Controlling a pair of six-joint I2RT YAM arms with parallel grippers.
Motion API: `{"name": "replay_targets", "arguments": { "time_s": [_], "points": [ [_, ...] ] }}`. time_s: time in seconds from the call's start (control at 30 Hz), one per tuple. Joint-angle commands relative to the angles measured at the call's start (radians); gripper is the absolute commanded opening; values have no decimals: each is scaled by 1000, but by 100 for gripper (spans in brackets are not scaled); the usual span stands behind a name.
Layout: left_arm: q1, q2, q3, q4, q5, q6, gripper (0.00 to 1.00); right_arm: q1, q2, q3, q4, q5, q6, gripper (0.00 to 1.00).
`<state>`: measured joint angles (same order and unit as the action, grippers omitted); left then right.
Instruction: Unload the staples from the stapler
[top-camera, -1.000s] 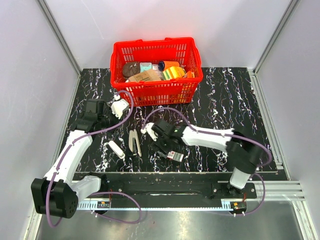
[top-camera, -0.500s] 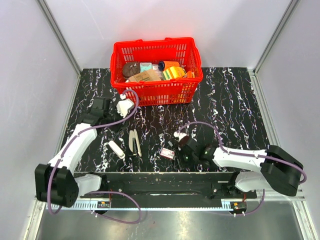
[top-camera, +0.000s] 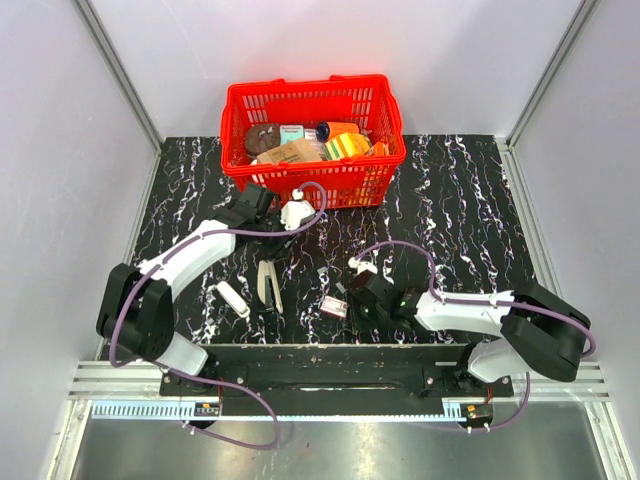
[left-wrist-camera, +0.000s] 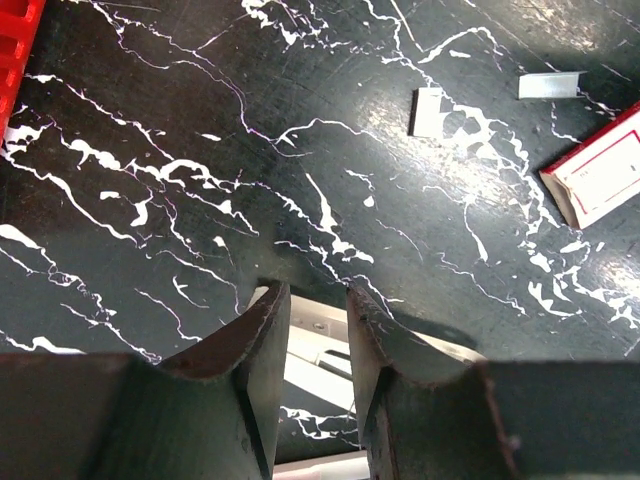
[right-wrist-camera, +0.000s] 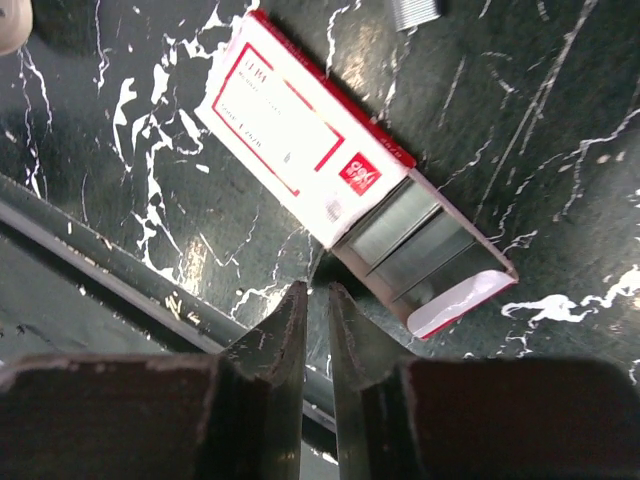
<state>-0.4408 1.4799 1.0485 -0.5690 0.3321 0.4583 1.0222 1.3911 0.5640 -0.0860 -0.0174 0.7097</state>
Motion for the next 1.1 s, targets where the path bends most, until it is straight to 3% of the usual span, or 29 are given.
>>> {"name": "replay_targets", "arguments": {
  "time_s": [0.0,0.33,0.53,0.6,0.7,0.8,1.07],
  "points": [
    [2,22,47,58,-4,-17,34,1,6,19,-58,132,-1,19],
    [14,-64,-18,90,-8,-20,35,-37,-38,51,-176,175,-73,20],
    [60,-110,-53,93,2,-15,35,-37,-66,115,-159,41,-104,24],
    [82,-125,-61,84,8,-15,35,-37,-89,178,-161,-8,-145,29],
    [126,-165,-74,67,34,-12,36,-39,-90,328,-234,13,-286,44],
    [165,-197,-90,44,54,2,38,-76,12,506,-308,63,-470,75],
    [303,-273,-117,-26,177,43,44,-168,327,645,-290,20,-953,86]
  ]
}}
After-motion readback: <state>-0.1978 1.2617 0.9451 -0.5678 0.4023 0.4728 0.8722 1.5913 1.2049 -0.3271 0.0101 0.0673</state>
